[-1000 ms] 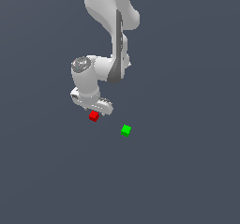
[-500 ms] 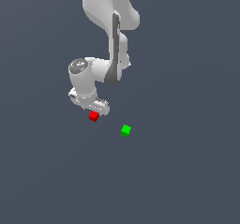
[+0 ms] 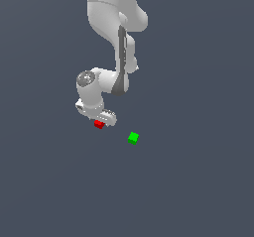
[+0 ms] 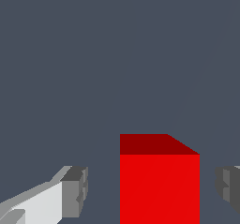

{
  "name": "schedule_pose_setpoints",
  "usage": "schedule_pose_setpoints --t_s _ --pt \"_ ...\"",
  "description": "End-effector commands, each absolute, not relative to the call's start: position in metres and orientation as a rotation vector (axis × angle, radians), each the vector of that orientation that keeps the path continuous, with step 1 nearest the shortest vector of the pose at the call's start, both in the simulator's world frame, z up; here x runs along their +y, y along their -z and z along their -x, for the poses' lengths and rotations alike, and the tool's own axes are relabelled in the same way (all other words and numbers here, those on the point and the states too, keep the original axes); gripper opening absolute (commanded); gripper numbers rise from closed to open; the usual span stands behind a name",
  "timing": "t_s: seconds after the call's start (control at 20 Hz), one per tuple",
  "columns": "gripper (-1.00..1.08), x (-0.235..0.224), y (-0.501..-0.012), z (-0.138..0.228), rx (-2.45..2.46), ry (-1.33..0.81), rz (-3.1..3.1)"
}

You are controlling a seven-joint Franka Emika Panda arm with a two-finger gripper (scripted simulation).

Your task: Stack the red cube on top of the green cube.

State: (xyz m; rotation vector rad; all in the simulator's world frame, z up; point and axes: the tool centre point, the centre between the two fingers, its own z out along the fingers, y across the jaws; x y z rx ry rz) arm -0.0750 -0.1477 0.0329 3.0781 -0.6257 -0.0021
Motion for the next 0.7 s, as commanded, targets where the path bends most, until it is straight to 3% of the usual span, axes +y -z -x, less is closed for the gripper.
schedule_pose_setpoints --t_s 0.0,0.2,0.25,0.65 --pt "1.0 -0.1479 -0.0243 0.0747 -0.627 0.0 -3.078" --pt "1.0 -0.148 -0.0198 0.0742 -0.627 0.0 -3.078" --pt "-1.0 -0.148 -0.0198 0.0742 -0.627 0.0 -3.078" --pt "-1.0 -0.148 -0.0198 0.0742 -0.627 0.0 -3.078"
